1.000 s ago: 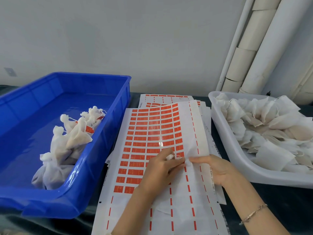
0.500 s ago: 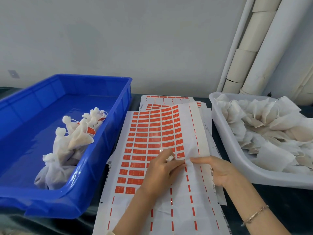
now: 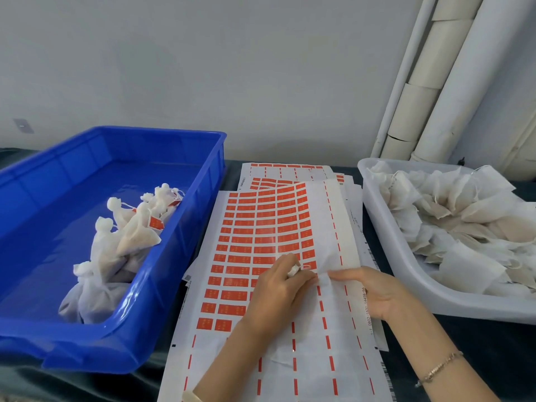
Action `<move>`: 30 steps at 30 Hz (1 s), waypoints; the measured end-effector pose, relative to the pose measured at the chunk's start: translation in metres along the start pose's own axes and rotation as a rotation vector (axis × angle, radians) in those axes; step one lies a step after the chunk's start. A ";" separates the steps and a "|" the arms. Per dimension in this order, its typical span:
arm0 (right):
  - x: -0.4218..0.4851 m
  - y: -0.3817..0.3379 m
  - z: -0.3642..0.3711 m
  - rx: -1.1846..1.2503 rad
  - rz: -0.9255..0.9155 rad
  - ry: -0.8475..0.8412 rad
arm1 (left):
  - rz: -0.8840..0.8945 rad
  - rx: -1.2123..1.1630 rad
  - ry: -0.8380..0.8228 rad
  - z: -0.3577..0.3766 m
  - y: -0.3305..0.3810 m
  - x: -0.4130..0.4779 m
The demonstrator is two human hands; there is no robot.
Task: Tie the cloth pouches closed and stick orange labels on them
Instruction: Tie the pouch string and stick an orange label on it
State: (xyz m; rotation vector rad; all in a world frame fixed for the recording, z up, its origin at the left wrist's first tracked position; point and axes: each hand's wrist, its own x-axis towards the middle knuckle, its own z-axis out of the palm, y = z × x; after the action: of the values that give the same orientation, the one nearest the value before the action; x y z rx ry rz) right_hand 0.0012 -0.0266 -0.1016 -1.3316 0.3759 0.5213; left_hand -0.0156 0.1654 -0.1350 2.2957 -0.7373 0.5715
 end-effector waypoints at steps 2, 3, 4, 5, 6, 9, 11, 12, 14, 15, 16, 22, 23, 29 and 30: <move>-0.001 0.000 0.000 0.009 0.000 -0.005 | -0.049 -0.037 0.012 0.000 0.000 0.000; -0.002 -0.001 -0.001 0.010 -0.002 -0.010 | -0.078 -0.056 0.018 -0.001 0.000 0.000; -0.002 -0.001 -0.001 0.011 -0.004 -0.020 | -0.105 -0.072 0.017 -0.001 0.000 0.000; -0.002 0.000 -0.002 0.013 -0.005 -0.031 | -0.124 -0.082 0.009 0.000 0.000 0.000; -0.002 0.000 -0.003 0.013 -0.006 -0.039 | -0.134 -0.087 -0.002 0.000 0.000 0.000; -0.002 0.000 -0.003 0.008 -0.004 -0.055 | -0.166 -0.117 -0.036 0.000 -0.001 0.000; -0.001 0.001 -0.003 0.007 -0.008 -0.053 | -0.185 -0.153 -0.066 0.000 -0.003 0.001; -0.001 0.001 -0.004 0.009 -0.009 -0.052 | -0.194 -0.175 -0.080 0.001 -0.004 0.002; -0.001 0.002 -0.004 0.015 -0.008 -0.054 | -0.206 -0.211 -0.102 0.001 -0.005 0.003; -0.001 0.002 -0.005 0.016 -0.007 -0.055 | -0.205 -0.224 -0.113 0.002 -0.005 0.004; -0.001 0.003 -0.005 0.014 -0.007 -0.056 | -0.200 -0.235 -0.121 0.002 -0.006 0.005; 0.001 0.004 -0.006 0.011 -0.008 -0.043 | -0.168 -0.263 -0.139 0.004 -0.012 0.004; 0.001 0.004 -0.006 0.006 -0.008 -0.040 | -0.162 -0.260 -0.143 0.004 -0.012 0.004; 0.001 0.003 -0.006 -0.017 -0.002 0.001 | -0.100 -0.191 -0.141 0.003 -0.011 0.004; 0.001 0.003 -0.006 -0.021 -0.002 0.003 | -0.087 -0.166 -0.141 0.003 -0.010 0.003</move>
State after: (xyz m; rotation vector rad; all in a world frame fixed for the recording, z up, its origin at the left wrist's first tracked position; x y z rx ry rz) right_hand 0.0005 -0.0319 -0.1059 -1.3532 0.3723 0.5231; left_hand -0.0065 0.1686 -0.1396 2.2166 -0.7194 0.2990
